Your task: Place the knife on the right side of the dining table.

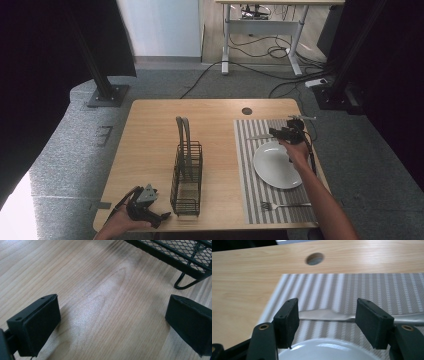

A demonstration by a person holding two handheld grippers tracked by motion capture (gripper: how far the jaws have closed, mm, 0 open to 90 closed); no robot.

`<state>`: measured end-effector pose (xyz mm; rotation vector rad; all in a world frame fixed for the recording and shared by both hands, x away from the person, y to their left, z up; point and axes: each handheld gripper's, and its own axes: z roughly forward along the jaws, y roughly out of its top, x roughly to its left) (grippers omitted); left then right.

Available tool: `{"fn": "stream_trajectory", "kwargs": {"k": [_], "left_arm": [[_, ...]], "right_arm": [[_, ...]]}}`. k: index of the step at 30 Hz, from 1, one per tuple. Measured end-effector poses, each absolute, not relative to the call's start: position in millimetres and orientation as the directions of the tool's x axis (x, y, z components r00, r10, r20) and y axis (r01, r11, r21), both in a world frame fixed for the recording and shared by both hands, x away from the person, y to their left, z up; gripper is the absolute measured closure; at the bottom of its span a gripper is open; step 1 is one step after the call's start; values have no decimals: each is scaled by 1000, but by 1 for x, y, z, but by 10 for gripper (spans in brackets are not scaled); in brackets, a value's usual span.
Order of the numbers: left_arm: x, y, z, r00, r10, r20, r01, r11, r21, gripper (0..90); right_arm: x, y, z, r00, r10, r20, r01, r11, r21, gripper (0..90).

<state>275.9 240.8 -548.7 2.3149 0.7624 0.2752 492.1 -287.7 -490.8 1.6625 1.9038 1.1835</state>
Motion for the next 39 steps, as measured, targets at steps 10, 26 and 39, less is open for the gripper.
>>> {"fn": "stream_trajectory", "kwargs": {"k": [10, 26, 39], "left_arm": [[276, 241, -549, 808, 589, -10, 447, -603, 661, 0], [276, 241, -549, 810, 586, -10, 445, -604, 661, 0], [276, 241, -549, 810, 587, -10, 445, -604, 661, 0]], "right_arm": [[442, -263, -466, -370, 884, 287, 584, -19, 812, 350], [390, -211, -462, -507, 805, 308, 550, 27, 835, 344], [375, -177, -476, -575, 759, 306, 568, 102, 817, 341]]}}
